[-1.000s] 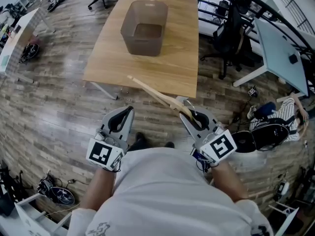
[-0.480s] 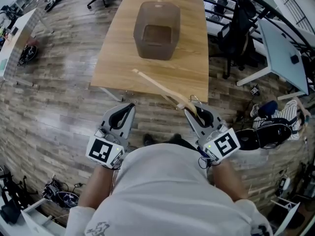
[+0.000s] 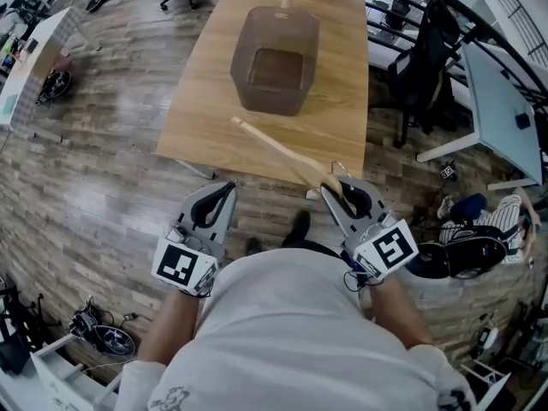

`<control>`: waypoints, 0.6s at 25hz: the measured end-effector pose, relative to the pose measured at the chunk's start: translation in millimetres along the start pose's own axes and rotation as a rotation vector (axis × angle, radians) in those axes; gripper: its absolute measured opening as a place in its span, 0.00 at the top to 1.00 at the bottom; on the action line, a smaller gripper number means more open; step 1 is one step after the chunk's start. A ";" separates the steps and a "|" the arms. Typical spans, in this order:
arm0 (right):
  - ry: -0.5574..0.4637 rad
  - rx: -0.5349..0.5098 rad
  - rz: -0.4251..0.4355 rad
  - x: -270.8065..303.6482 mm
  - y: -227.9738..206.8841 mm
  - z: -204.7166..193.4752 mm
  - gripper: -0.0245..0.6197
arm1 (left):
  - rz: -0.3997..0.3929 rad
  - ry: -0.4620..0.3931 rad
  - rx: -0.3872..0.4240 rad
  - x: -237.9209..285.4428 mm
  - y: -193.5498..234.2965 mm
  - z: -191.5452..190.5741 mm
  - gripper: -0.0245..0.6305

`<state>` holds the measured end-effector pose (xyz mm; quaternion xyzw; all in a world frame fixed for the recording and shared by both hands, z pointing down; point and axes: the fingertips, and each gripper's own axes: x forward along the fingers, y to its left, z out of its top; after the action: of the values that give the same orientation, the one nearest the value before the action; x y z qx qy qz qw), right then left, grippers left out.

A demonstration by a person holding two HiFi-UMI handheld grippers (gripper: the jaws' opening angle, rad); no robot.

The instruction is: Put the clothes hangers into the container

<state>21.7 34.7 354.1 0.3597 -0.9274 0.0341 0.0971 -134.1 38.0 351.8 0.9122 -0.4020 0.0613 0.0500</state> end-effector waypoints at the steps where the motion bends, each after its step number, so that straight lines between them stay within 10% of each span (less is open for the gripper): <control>1: 0.000 -0.002 0.011 1.5 -9.0 0.4 0.87 | 0.011 0.001 -0.001 7.6 -0.5 1.4 0.95; 15: -0.004 -0.023 0.130 5.9 -117.9 -6.3 0.87 | 0.119 0.014 -0.003 109.0 -11.1 16.7 0.95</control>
<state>97.9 -55.5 360.7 0.2977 -0.9493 0.0290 0.0968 -51.8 -36.1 351.4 0.8862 -0.4552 0.0698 0.0504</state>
